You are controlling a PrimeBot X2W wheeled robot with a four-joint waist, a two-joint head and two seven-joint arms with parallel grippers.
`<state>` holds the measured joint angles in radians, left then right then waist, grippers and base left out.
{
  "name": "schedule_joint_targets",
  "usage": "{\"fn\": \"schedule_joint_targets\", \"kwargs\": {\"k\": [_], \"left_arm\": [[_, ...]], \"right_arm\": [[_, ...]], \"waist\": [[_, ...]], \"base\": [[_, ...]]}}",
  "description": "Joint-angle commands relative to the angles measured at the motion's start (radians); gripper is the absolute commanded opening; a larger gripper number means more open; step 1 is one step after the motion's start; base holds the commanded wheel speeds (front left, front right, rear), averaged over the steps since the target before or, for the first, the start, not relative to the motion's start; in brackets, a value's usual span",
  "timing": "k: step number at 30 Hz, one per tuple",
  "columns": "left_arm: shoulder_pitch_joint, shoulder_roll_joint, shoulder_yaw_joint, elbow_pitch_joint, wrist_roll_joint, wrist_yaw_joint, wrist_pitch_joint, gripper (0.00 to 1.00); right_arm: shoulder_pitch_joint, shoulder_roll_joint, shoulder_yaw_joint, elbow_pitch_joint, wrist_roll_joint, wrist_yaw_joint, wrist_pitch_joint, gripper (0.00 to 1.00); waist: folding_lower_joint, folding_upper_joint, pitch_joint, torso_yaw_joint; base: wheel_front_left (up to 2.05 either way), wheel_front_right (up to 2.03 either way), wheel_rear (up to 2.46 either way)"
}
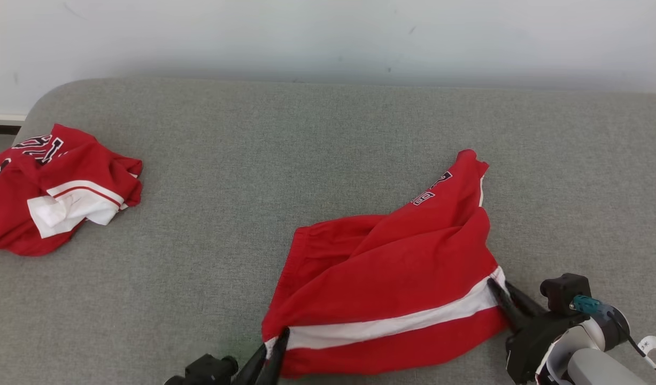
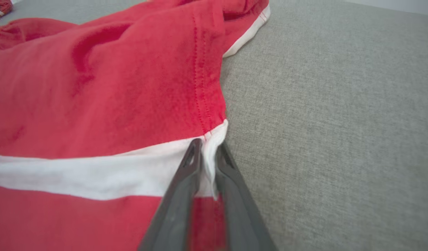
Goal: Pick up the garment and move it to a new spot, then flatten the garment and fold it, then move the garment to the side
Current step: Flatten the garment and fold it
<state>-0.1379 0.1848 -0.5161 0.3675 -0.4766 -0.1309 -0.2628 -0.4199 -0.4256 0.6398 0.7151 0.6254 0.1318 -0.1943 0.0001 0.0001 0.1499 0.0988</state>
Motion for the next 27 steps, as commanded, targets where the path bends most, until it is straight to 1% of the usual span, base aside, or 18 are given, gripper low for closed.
{"fn": "schedule_joint_targets", "kwargs": {"k": [1, 4, 7, 12, 15, 18, 21, 27], "left_arm": [[-0.017, -0.005, 0.001, 0.0, -0.016, 0.001, -0.003, 0.0], [-0.02, -0.008, 0.007, -0.004, -0.03, 0.001, -0.003, 0.0], [-0.023, -0.008, 0.024, -0.026, -0.043, 0.001, -0.003, 0.0], [-0.056, 0.001, 0.069, -0.084, -0.05, 0.001, -0.003, 0.0], [-0.107, 0.015, 0.088, -0.114, -0.057, 0.001, -0.003, 0.0], [-0.199, 0.045, 0.068, -0.124, -0.061, 0.001, -0.003, 0.0], [-0.335, 0.072, 0.031, -0.126, -0.087, 0.001, 0.017, 0.0], [-0.693, 0.117, 0.015, -0.115, -0.176, 0.001, 0.104, 0.0]], "right_arm": [[-0.01, -0.011, 0.019, 0.003, 0.021, -0.002, -0.021, 0.0], [-0.014, -0.018, 0.037, 0.0, 0.038, -0.002, -0.038, 0.0], [-0.015, -0.02, 0.036, -0.037, 0.068, -0.002, -0.061, 0.0], [-0.018, -0.035, -0.006, -0.147, 0.104, -0.002, -0.071, 0.0], [-0.032, -0.039, -0.045, -0.22, 0.116, -0.002, -0.071, 0.0], [-0.056, -0.041, -0.079, -0.283, 0.14, -0.002, -0.07, 0.0], [-0.114, -0.052, -0.102, -0.319, 0.177, -0.002, -0.07, 0.0], [-0.344, -0.08, -0.132, -0.367, 0.247, -0.002, -0.019, 0.0]], "waist": [[-0.0001, -0.0001, -0.001, -0.002], [-0.0001, -0.0001, -0.006, -0.007], [-0.0001, -0.0001, -0.013, -0.02], [-0.0001, -0.0001, -0.015, -0.053], [-0.0001, -0.0001, -0.009, -0.071], [-0.0001, -0.0001, 0.007, -0.085], [-0.0001, -0.0001, 0.04, -0.095], [-0.0001, -0.0001, 0.185, -0.125]], "base": [[0.0, 0.0, 0.0], [0.0, 0.0, 0.0], [0.0, 0.0, 0.0], [0.0, 0.0, 0.0], [0.0, 0.0, 0.0], [0.0, 0.0, 0.0], [0.0, 0.0, 0.0], [0.0, 0.0, 0.0]]}}
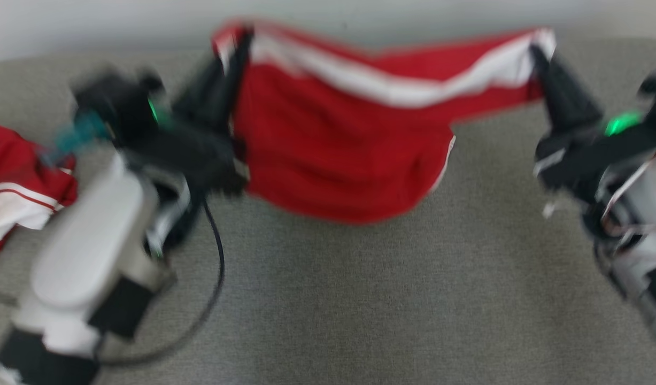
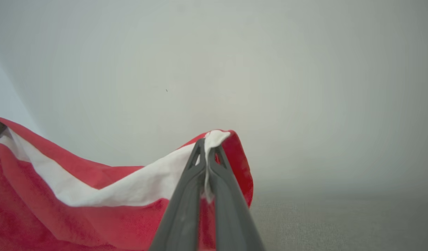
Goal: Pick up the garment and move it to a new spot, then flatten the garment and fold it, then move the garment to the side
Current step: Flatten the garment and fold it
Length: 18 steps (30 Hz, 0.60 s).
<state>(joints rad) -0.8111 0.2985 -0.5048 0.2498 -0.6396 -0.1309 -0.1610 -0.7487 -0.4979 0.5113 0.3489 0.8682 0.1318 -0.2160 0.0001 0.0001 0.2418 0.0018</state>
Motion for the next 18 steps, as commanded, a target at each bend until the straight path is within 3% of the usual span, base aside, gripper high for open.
{"fn": "schedule_joint_targets", "kwargs": {"k": [1, 10, 18], "left_arm": [[-0.085, 0.009, 0.009, 0.01, -0.022, 0.001, 0.016, 0.0], [-0.662, 0.012, 0.021, 0.166, -0.097, 0.001, 0.105, 0.0], [-1.031, -0.002, -0.039, 0.345, -0.093, 0.001, 0.099, 0.0]], "right_arm": [[-0.062, -0.013, -0.011, -0.003, 0.017, -0.002, 0.02, 0.0], [-0.544, 0.006, -0.058, 0.077, 0.078, -0.002, 0.148, 0.0], [-0.896, 0.042, -0.088, 0.251, 0.062, -0.002, 0.154, 0.0]], "waist": [[-0.0001, -0.0001, 0.123, -0.033], [-0.0001, -0.0001, 0.35, -0.082], [-0.0001, -0.0001, 0.448, -0.112]], "base": [[0.0, 0.0, 0.0], [0.0, 0.0, 0.0], [0.0, 0.0, 0.0]]}}
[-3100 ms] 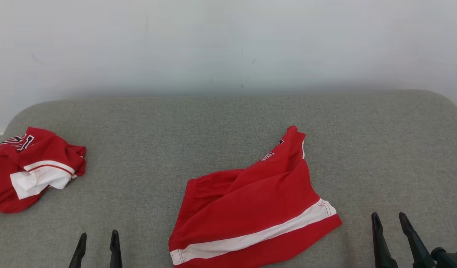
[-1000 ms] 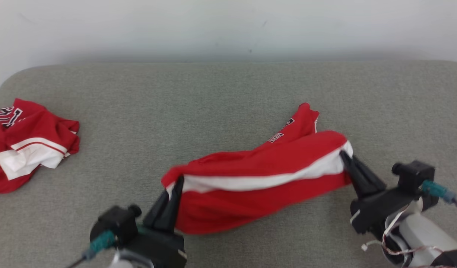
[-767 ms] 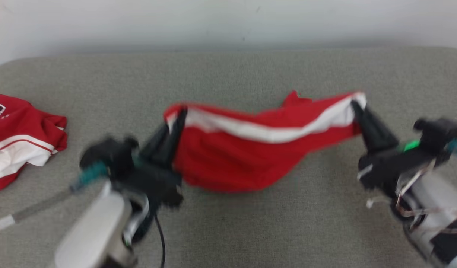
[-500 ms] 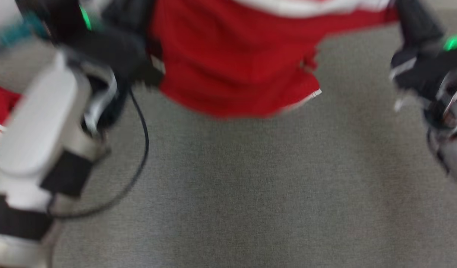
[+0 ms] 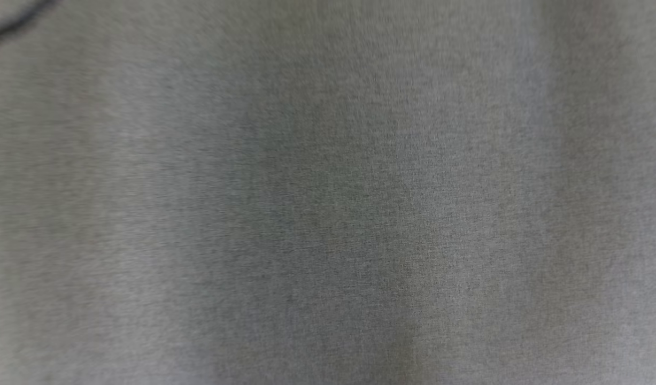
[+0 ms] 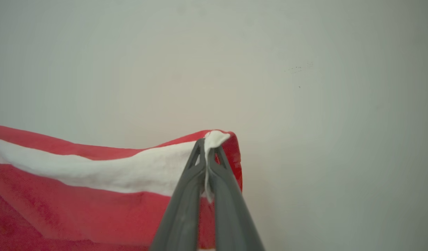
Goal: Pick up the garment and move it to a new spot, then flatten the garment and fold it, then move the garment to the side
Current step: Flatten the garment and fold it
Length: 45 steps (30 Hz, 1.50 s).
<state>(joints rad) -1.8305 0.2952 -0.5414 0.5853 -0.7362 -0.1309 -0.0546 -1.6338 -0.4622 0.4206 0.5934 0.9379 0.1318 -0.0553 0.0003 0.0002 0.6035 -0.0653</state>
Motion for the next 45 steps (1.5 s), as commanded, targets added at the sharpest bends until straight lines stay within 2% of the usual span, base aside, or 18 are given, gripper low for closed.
{"fn": "schedule_joint_targets", "kwargs": {"k": [1, 4, 9, 17, 24, 30, 32, 39, 45], "left_arm": [[-0.012, 0.001, -0.003, 0.009, 0.003, 0.001, -0.007, 0.0], [-0.101, -0.007, -0.057, 0.086, -0.01, 0.001, -0.025, 0.0], [-0.134, -0.016, -0.113, 0.155, -0.057, 0.001, -0.062, 0.0], [0.006, 0.003, -0.198, 0.144, -0.157, 0.001, -0.16, 0.0], [0.327, 0.046, -0.212, 0.002, -0.178, 0.002, -0.21, 0.0], [0.707, 0.037, -0.116, -0.228, -0.088, 0.054, -0.211, 0.0], [0.836, 0.032, -0.093, -0.289, -0.057, 0.069, -0.211, 0.0], [1.22, 0.006, -0.044, -0.421, 0.056, 0.077, -0.211, 0.0], [1.436, -0.026, -0.032, -0.453, 0.115, 0.052, -0.211, 0.0]], "right_arm": [[-0.011, 0.007, 0.003, 0.006, -0.008, -0.002, -0.006, 0.0], [-0.103, 0.017, 0.027, 0.078, -0.033, -0.002, -0.023, 0.0], [-0.15, 0.027, 0.057, 0.148, -0.028, -0.002, -0.042, 0.0], [-0.038, 0.007, 0.131, 0.148, 0.021, -0.002, -0.12, 0.0], [0.245, -0.062, 0.213, 0.032, 0.087, -0.002, -0.189, 0.0], [0.54, -0.124, 0.232, -0.09, 0.115, -0.002, -0.21, 0.0], [0.633, -0.13, 0.217, -0.129, 0.116, -0.002, -0.21, 0.0], [0.973, -0.113, 0.118, -0.234, 0.09, -0.002, -0.21, 0.0], [1.235, -0.08, 0.034, -0.303, 0.058, -0.002, -0.209, 0.0]], "waist": [[-0.0003, -0.0002, 0.087, -0.045], [-0.0003, -0.0002, 0.11, -0.05], [-0.0003, -0.0002, 0.135, -0.052], [-0.0003, -0.0002, 0.149, -0.043], [-0.0003, -0.0002, 0.064, -0.031], [-0.0003, -0.0002, -0.038, -0.023], [-0.0003, -0.0002, -0.07, -0.024], [-0.0003, -0.0002, -0.176, -0.029], [-0.0003, -0.0002, -0.252, -0.023]], "base": [[0.0, 0.0, 0.0], [0.0, 0.0, 0.0], [0.0, 0.0, 0.0], [0.0, 0.0, 0.0], [0.0, 0.0, 0.0], [0.0, 0.0, 0.0], [0.0, 0.0, 0.0], [0.0, 0.0, 0.0], [0.0, 0.0, 0.0]]}}
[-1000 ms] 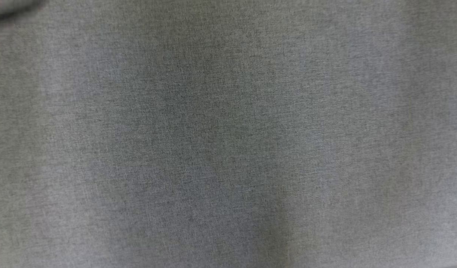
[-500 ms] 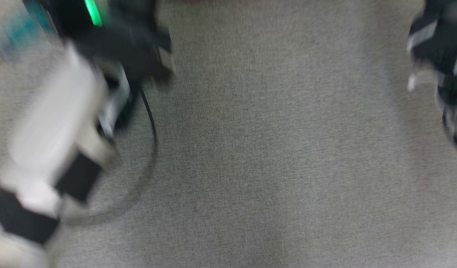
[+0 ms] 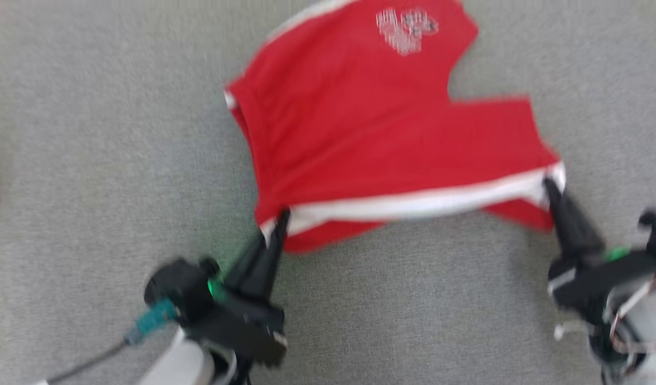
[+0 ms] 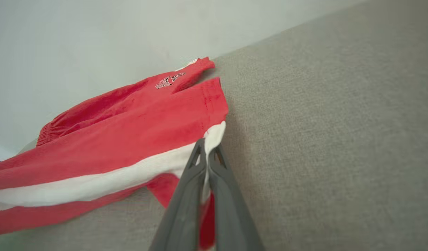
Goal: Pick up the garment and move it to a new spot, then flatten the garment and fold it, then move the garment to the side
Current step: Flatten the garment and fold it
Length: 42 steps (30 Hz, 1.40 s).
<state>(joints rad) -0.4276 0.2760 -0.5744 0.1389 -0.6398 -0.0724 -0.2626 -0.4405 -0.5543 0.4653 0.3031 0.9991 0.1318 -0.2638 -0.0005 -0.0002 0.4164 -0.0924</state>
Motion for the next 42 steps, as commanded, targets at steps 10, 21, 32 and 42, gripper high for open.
{"fn": "schedule_joint_targets", "kwargs": {"k": [10, 21, 32, 42], "left_arm": [[0.216, -0.055, 0.037, -0.035, 0.071, -0.031, -0.003, 0.0], [0.277, -0.101, 0.049, -0.049, 0.102, -0.05, -0.003, 0.0], [0.054, -0.158, 0.034, 0.016, 0.093, -0.058, -0.003, 0.0], [-0.176, -0.205, 0.052, 0.165, 0.026, -0.058, -0.003, 0.0]], "right_arm": [[0.339, 0.071, -0.144, -0.122, -0.047, -0.002, 0.0, 0.0], [0.458, 0.13, -0.327, -0.225, -0.121, -0.002, 0.068, 0.0], [0.18, 0.102, -0.377, -0.199, -0.197, -0.002, 0.216, 0.0], [-0.18, 0.1, -0.306, 0.038, -0.221, -0.002, 0.285, 0.0]], "waist": [[0.0005, 0.0002, -0.136, 0.018], [0.0005, 0.0002, -0.168, 0.047], [0.0005, 0.0002, -0.102, 0.098], [0.0005, 0.0002, -0.009, 0.152]], "base": [[0.0, 0.0, 0.0], [0.0, 0.0, 0.0], [0.0, 0.0, 0.0], [0.0, 0.0, 0.0]]}}
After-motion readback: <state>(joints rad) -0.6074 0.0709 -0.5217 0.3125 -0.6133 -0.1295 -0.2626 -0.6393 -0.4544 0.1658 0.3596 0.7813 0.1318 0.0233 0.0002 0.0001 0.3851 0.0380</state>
